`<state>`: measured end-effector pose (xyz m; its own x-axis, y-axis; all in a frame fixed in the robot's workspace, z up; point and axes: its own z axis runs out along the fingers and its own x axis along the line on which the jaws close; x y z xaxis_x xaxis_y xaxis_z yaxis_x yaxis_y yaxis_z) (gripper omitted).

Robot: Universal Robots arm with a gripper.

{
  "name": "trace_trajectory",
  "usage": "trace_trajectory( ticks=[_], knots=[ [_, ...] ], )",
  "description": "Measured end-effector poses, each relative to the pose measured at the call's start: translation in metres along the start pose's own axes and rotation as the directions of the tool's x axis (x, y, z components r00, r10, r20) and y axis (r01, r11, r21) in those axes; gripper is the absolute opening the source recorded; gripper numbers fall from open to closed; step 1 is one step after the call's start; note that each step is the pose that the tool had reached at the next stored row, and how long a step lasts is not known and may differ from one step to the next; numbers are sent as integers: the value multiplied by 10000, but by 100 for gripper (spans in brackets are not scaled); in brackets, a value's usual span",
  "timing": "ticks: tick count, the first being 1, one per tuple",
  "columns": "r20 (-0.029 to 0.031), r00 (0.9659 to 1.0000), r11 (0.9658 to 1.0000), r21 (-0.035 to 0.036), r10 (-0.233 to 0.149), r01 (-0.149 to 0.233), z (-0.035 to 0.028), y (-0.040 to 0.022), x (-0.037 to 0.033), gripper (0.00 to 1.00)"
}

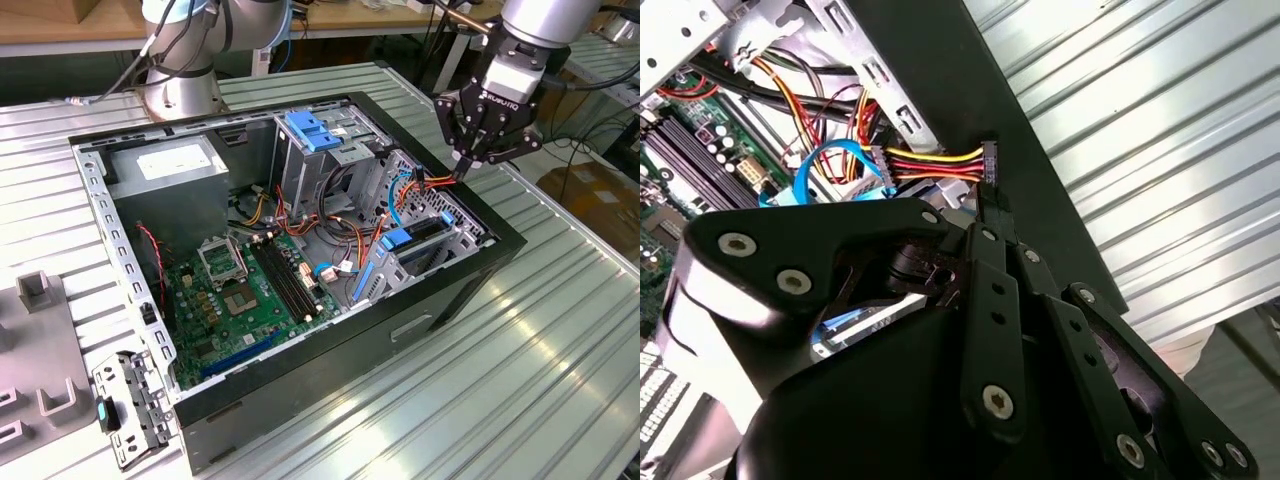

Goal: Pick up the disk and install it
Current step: 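Insert the first disk wire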

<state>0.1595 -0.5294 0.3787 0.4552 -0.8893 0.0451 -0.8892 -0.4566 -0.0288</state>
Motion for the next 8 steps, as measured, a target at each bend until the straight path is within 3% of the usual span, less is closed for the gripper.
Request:
trace_trajectory(
  ticks=[8],
  knots=[
    [1,10000,10000,1,-6,6,1,0,1,11]
  ],
)
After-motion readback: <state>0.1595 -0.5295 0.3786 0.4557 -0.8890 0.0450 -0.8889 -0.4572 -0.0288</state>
